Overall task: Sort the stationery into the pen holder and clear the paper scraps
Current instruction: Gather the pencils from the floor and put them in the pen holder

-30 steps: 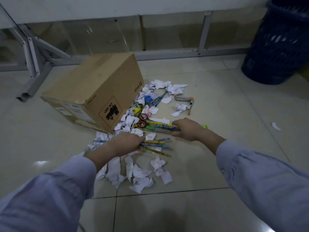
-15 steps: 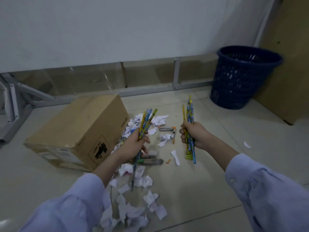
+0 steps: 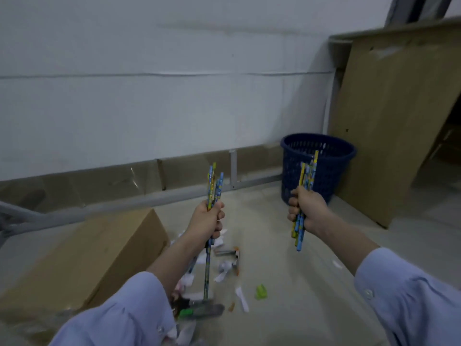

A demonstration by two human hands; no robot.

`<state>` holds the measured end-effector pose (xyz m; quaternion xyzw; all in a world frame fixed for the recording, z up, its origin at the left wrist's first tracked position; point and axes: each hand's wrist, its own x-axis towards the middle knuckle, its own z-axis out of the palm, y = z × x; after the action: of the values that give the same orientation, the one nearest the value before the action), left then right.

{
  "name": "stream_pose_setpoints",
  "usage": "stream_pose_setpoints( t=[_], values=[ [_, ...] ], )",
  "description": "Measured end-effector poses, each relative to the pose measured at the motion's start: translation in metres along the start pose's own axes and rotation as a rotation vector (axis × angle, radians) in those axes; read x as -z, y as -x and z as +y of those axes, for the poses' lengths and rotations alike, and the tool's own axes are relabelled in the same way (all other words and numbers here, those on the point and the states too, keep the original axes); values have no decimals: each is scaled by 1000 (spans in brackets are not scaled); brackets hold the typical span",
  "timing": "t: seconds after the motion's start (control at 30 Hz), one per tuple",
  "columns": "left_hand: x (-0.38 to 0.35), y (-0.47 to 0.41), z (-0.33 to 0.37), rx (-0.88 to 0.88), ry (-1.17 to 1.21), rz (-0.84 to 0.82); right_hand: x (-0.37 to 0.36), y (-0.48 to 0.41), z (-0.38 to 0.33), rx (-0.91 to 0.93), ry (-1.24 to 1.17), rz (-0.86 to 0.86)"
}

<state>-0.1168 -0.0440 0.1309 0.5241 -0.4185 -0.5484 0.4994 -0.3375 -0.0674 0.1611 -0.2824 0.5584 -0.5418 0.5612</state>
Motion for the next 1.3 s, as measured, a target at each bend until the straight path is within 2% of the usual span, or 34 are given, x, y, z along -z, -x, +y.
stream_pose_setpoints(
  t=[0.23, 0.43, 0.8, 1.1, 1.3],
  values=[
    [-45, -30, 70, -127, 138, 88, 6, -27, -63, 106, -9, -65],
    [-110, -49, 125, -201, 75, 123, 36, -53, -131, 187, 4, -110],
    [-274, -100, 212, -297, 141, 91, 136, -97, -284, 365, -29, -120],
    [-374, -131, 254, -377, 120, -3, 194, -112, -343, 481, -33, -81],
    [-412, -148, 270, -411, 127, -50, 215, -128, -362, 525, -27, -1]
  ],
)
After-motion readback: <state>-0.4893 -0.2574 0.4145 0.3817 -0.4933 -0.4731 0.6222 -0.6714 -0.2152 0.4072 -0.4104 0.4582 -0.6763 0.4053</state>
